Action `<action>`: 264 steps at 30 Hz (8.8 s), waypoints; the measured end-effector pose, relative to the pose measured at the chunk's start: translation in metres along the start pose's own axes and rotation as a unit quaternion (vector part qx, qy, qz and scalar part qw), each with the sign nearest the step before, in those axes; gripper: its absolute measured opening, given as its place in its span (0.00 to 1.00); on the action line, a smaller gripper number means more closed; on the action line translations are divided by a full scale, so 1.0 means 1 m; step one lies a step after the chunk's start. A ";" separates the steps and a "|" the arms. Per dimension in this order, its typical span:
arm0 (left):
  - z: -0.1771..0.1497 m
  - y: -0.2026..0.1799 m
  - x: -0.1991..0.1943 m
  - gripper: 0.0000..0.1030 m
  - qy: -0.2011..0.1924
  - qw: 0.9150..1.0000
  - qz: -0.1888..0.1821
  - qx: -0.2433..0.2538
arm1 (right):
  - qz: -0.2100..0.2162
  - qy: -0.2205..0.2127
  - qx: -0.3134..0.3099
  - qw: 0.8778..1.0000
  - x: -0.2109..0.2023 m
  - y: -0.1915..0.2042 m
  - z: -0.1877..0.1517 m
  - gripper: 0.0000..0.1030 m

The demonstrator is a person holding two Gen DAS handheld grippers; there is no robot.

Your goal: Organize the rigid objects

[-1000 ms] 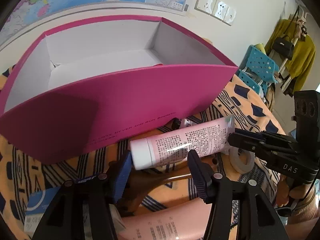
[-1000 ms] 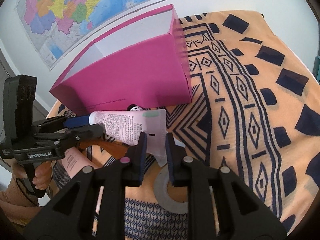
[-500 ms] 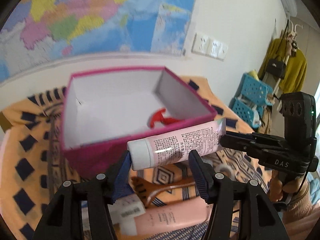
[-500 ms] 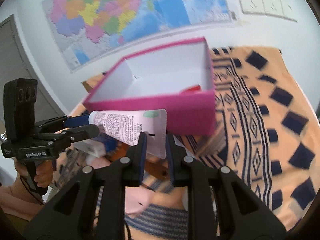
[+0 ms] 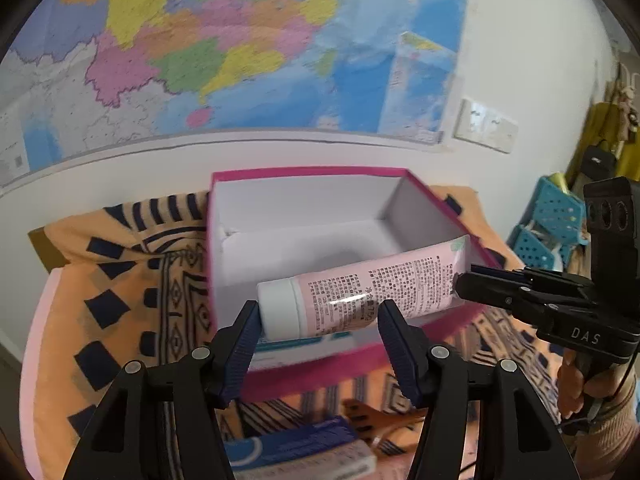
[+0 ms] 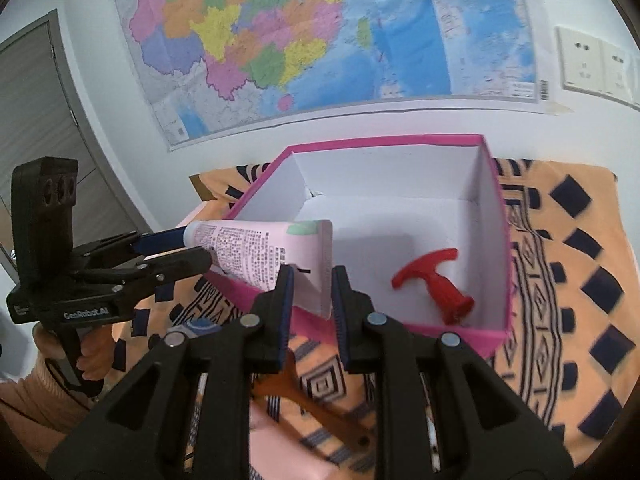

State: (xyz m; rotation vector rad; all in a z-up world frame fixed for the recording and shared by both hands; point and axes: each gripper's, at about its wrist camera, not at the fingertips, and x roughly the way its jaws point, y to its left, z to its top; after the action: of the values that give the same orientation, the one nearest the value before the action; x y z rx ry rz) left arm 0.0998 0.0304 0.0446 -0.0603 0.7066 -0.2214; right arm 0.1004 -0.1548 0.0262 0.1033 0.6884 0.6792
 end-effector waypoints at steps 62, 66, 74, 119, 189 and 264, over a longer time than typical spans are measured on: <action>-0.088 -0.033 0.004 0.60 0.069 0.994 -0.073 0.036 | 0.022 0.198 -0.168 0.965 0.088 0.029 -0.091 0.28; -0.088 -0.033 0.003 0.60 0.069 0.994 -0.075 0.035 | 0.021 0.204 -0.194 0.959 0.093 0.034 -0.096 0.33; -0.090 -0.034 0.003 0.60 0.072 0.994 -0.081 0.032 | 0.006 0.194 -0.216 0.957 0.083 0.036 -0.104 0.17; -0.004 -0.113 0.007 0.26 -0.003 0.978 -0.146 0.148 | 0.069 -0.047 0.013 0.996 -0.037 -0.014 -0.004 0.16; -0.091 -0.118 0.045 0.44 0.099 0.972 -0.185 0.109 | -0.068 0.096 0.084 0.989 -0.053 -0.092 -0.130 0.39; 0.023 -0.103 0.068 0.32 0.055 0.985 -0.147 0.071 | -0.077 -0.006 -0.031 0.997 -0.018 -0.051 0.012 0.16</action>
State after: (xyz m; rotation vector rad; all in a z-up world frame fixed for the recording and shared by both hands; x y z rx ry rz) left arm 0.1465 -0.0852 0.0319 -0.0163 0.7890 -0.5612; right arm 0.1255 -0.2042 0.0305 -0.0024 0.6568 0.5516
